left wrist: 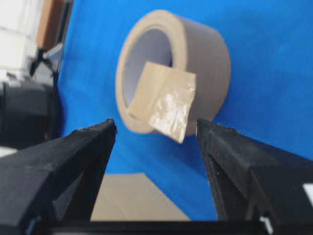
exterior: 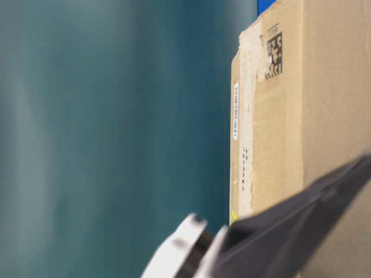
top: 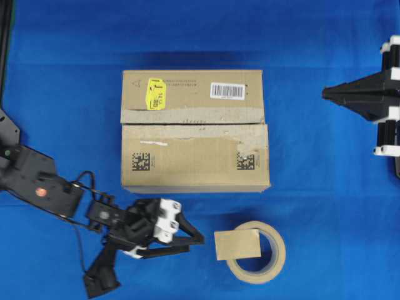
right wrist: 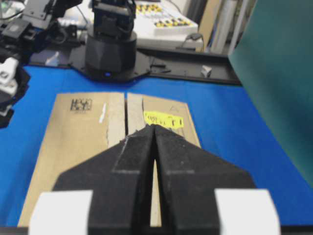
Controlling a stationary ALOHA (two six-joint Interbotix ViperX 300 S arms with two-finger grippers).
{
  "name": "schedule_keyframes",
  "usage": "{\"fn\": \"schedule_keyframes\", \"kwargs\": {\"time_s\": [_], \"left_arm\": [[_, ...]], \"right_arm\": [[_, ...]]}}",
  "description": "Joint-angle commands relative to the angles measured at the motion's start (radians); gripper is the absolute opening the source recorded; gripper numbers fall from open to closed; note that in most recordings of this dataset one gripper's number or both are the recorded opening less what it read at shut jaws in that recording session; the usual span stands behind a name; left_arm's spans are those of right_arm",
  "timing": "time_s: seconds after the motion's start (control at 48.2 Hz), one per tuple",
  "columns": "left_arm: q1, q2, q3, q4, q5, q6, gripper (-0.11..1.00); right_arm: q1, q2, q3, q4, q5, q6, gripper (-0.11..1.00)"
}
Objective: Apply tape along the seams of the closed cardboard box to seal it securely.
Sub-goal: 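Move the left gripper to the tape roll and pinch the loose tape end, then pull the tape strip off the roll with the left gripper toward the box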
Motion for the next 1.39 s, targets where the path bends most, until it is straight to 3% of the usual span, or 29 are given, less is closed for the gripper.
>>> {"fn": "schedule_keyframes", "kwargs": {"time_s": [0.0,0.353,0.664,0.81,1.059,1.37], "left_arm": [[0.002,0.032,-0.055,-0.009,-0.009,0.044,0.65],[0.031,0.183,-0.167,-0.009,-0.012,0.112,0.65],[0.021,0.190,-0.170,-0.011,-0.009,0.117,0.61],[0.008,0.189,-0.167,-0.011,-0.009,0.117,0.46],[0.018,0.183,-0.161,-0.038,0.026,0.117,0.03],[0.020,0.132,-0.158,-0.038,0.081,0.118,0.02]], "right_arm": [[-0.002,0.006,-0.014,0.003,0.005,0.002,0.00],[0.015,0.008,-0.012,0.003,0.035,0.002,0.00],[0.015,0.009,-0.011,0.000,0.055,0.000,0.00],[0.015,0.014,-0.009,-0.002,0.055,0.000,0.00],[0.015,0.028,-0.008,-0.002,0.052,-0.002,0.00],[0.015,0.038,-0.008,-0.002,0.040,-0.002,0.00]]}}
